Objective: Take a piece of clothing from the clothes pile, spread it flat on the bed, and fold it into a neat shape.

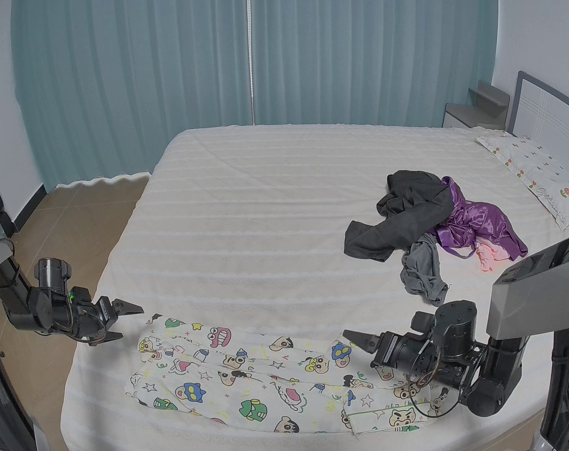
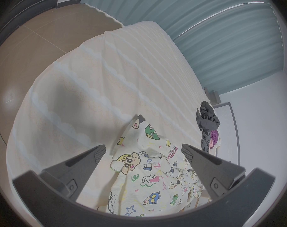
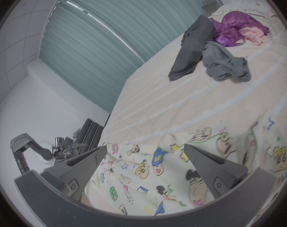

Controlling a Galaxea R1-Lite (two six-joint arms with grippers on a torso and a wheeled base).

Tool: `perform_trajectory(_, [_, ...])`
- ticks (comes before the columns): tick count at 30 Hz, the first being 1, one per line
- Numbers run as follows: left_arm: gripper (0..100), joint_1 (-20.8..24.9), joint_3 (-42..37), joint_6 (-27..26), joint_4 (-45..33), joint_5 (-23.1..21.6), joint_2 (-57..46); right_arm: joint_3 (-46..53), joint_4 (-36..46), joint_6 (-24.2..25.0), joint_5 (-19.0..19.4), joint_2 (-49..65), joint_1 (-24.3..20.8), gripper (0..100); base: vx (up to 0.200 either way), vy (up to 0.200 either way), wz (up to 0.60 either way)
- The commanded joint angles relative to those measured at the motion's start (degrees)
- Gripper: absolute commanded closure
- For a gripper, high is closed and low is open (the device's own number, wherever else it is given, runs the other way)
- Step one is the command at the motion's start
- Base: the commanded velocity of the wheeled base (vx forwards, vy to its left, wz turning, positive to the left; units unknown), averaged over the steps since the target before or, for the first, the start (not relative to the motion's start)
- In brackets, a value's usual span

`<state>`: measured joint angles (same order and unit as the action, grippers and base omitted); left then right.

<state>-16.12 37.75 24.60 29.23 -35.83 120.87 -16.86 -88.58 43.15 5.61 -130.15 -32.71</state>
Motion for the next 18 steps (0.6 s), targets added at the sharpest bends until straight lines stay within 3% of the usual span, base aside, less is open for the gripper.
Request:
perform_trajectory(1, [0,0.03,-0.4,-0.17,0.83,0.06,0.42,1.92,2.09,-0.26,0.98,-2.74,-1.92,0,0.0,0.0,0.0])
perform_trajectory(18, [0,0.03,-1.19,-0.34,2.41,0.06,0.77,9.13,0.86,-2.46,-2.62,-6.96,1.07,0,0.0,0.0,0.0])
